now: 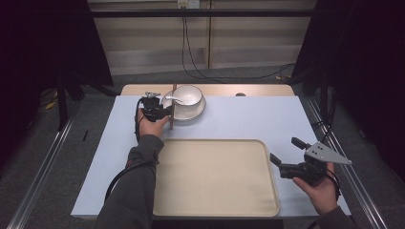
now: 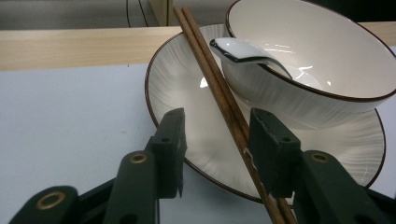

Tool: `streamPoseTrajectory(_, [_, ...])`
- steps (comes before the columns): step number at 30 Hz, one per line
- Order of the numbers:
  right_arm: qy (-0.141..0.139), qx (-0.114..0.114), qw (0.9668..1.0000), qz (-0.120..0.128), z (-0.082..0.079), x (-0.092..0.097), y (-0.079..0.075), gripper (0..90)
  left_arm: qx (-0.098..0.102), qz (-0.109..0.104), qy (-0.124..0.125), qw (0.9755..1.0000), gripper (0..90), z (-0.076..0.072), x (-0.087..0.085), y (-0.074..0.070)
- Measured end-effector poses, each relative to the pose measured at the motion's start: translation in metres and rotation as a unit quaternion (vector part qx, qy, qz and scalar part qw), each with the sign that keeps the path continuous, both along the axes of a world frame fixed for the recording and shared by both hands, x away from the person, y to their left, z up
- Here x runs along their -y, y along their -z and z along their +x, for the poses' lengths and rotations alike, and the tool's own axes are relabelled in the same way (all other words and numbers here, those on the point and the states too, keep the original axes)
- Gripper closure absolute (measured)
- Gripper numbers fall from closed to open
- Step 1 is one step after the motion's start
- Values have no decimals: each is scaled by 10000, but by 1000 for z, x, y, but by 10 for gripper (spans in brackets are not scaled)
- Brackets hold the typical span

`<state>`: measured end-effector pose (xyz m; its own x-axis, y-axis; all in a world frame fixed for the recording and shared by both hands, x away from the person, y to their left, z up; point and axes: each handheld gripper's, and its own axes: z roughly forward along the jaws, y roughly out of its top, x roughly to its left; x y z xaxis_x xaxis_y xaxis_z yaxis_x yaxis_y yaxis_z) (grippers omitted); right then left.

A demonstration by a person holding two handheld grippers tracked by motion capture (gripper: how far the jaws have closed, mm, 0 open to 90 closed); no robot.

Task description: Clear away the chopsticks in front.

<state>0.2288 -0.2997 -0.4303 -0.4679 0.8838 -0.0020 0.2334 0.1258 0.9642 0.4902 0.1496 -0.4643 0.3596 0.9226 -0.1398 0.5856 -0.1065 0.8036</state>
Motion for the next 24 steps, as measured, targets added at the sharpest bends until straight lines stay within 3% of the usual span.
streamPoseTrajectory(9, [-8, -32, 10000, -39, 0, 1, 1, 23, -163, -170, -118, 9997, 609, 3, 2, -2])
streamPoseTrajectory(14, [-35, -27, 10000, -32, 0, 0, 1, 23, -257, -89, -60, 9996, 626, 5, 4, 0])
streamPoseTrajectory(16, [-40, -48, 10000, -34, 0, 0, 1, 23, -237, -172, -124, 9995, 684, 5, 6, 1])
streamPoseTrajectory(20, [-38, -28, 10000, -19, 0, 0, 1, 27, -324, -189, -180, 9991, 712, 6, 7, 3])
streamPoseTrajectory(24, [-22, -72, 10000, -26, 0, 0, 1, 28, -372, -84, -211, 9991, 764, 7, 9, 7])
